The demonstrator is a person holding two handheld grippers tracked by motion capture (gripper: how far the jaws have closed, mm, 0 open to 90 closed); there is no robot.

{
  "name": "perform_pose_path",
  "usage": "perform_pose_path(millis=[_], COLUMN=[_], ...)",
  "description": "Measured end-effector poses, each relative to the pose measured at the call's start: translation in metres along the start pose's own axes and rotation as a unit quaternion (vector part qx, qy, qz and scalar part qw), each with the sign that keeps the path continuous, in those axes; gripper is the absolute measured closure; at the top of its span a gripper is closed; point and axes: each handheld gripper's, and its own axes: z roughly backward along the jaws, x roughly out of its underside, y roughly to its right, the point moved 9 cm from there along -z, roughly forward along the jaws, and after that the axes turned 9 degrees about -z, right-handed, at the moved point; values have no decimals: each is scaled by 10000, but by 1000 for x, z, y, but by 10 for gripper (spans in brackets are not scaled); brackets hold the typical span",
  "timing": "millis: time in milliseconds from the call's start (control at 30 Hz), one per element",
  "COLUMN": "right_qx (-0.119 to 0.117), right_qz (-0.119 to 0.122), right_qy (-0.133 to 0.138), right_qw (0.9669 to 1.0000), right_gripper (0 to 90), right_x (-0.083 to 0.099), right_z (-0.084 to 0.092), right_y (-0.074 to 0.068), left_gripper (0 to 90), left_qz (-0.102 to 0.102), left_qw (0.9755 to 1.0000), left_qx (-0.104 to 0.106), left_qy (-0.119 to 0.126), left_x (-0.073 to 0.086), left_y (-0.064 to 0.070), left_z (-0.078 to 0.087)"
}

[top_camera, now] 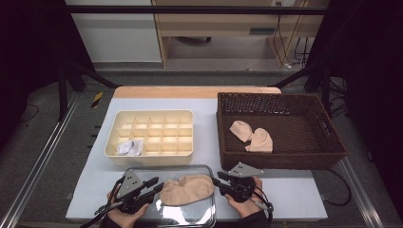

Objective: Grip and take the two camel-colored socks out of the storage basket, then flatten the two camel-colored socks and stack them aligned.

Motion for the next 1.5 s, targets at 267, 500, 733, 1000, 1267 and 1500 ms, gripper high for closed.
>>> perform_pose_path(millis=[267, 500, 733, 1000, 1267, 1500], right_qx=[-18, 31, 28, -61, -143, -208], right_qz=[-116, -205, -248, -293, -226, -314], right_qy=[132, 114, 84, -6, -48, -142], right_qw=[9998, 9997, 9997, 9996, 9996, 9992], right_gripper=[602, 571, 563, 581, 611, 633], right_x=[-4, 0, 2, 6, 9, 12], right_z=[8, 11, 11, 5, 0, -10], right_y=[3, 8, 8, 2, -6, -9], left_gripper=[683, 685, 733, 804, 875, 895], left_qz=[-124, -234, -328, -312, -235, -246], left_qw=[9998, 9994, 9989, 9985, 9973, 9963], left_qx=[45, 177, 319, 422, 615, 649], left_qy=[129, 193, 140, -163, -338, -503], left_x=[-21, -35, -39, -23, -13, -5], left_y=[5, 19, 33, 41, 49, 50], left_z=[-5, -13, -27, -42, -51, -61])
